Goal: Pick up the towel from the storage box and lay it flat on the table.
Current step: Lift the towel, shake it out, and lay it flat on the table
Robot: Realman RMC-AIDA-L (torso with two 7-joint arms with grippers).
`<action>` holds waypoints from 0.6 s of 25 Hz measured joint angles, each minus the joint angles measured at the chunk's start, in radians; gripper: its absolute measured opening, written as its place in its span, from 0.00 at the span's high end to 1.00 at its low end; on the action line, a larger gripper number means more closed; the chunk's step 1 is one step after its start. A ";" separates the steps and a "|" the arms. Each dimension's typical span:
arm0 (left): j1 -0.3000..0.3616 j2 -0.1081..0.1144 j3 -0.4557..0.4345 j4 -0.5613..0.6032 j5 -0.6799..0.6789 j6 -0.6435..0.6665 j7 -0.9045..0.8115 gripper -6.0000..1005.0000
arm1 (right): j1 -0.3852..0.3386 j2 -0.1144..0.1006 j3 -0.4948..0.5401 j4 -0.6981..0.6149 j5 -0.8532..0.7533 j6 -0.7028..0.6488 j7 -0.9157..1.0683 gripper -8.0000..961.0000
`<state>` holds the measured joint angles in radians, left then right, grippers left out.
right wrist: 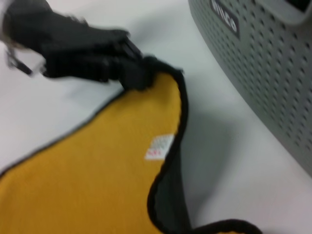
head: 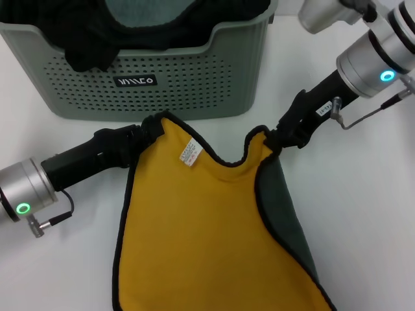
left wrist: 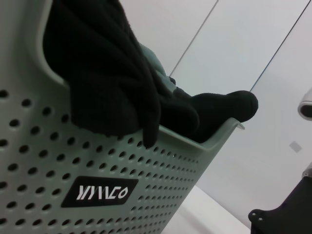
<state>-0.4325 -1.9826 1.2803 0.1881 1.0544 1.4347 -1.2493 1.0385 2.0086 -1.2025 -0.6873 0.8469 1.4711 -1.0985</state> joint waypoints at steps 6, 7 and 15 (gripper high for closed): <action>0.001 -0.002 -0.024 0.001 0.002 -0.044 -0.025 0.98 | 0.043 0.015 -0.009 0.003 -0.114 0.001 0.025 0.99; 0.001 -0.002 -0.025 0.001 0.003 -0.046 -0.026 0.98 | 0.048 0.015 -0.015 0.004 -0.120 0.001 0.026 0.99; 0.001 -0.004 -0.026 0.001 0.008 -0.051 -0.035 0.98 | 0.108 0.018 -0.112 -0.004 -0.195 -0.004 0.049 0.99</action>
<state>-0.4317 -1.9870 1.2548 0.1887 1.0626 1.3842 -1.2846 1.1466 2.0264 -1.3144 -0.6912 0.6515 1.4669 -1.0494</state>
